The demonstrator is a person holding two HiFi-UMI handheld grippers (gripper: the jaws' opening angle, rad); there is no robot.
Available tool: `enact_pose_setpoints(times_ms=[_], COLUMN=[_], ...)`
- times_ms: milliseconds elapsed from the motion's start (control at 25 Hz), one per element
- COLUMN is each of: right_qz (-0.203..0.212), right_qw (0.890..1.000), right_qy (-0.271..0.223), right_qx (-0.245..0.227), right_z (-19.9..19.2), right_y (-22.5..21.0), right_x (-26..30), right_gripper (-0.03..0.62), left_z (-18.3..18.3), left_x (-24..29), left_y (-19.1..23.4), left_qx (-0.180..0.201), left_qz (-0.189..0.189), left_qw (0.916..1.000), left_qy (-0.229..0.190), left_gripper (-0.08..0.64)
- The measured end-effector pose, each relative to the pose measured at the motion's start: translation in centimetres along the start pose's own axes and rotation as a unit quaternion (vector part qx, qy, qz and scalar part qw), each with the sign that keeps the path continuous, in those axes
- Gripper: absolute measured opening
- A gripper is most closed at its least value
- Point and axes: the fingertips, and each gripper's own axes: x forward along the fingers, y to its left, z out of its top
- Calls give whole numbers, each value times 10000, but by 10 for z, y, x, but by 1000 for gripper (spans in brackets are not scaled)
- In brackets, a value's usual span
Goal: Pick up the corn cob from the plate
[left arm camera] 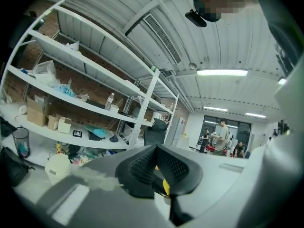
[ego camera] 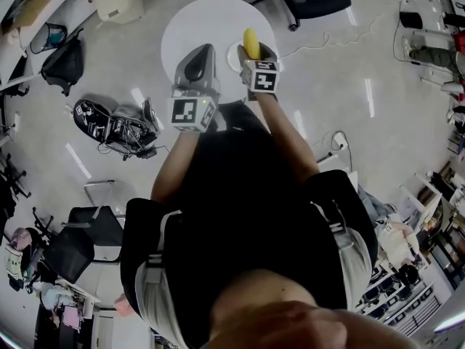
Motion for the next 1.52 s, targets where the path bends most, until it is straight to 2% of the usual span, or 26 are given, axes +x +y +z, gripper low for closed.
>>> enact_pose_setpoints(times_ms=[960, 1520], right_qz=[123, 191], right_qw=[9922, 9737], right_qy=[-1219, -2197], right_qx=[-243, -570], right_z=[78, 125], right_y=[12, 26], right_x=[-77, -134], right_gripper=[252, 252], left_z=[40, 51], left_x=[-12, -13], left_y=[-14, -19], left_qx=[250, 364], left_qz=[-128, -219], left_qw=[9988, 9978], left_qy=[-407, -505], left_gripper=[0, 0])
